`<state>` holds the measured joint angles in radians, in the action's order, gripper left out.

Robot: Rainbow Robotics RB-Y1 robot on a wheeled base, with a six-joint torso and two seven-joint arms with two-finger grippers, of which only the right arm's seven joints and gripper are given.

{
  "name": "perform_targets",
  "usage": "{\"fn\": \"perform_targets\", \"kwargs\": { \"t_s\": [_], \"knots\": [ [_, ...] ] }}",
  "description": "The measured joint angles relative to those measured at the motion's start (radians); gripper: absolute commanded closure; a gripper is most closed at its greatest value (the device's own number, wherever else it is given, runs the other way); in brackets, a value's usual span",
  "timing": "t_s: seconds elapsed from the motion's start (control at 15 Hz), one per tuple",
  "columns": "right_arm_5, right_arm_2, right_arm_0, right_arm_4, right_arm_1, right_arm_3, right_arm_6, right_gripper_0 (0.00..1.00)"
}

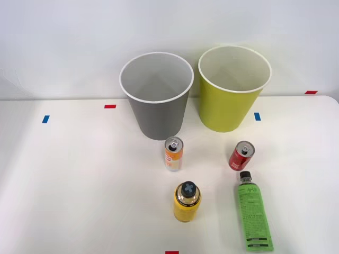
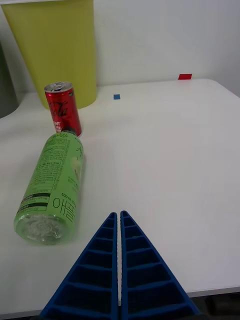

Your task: Put cans in the gray bin, plastic bottles in the light green bin

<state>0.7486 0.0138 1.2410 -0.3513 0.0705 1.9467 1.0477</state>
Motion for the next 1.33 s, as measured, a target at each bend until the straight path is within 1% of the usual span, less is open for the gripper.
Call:
{"fn": "perform_targets", "kwargs": {
  "t_s": [1.33],
  "knots": [
    [0.000, 0.000, 0.000, 0.000, 0.000, 0.000, 0.000, 0.99]
  ]
}}
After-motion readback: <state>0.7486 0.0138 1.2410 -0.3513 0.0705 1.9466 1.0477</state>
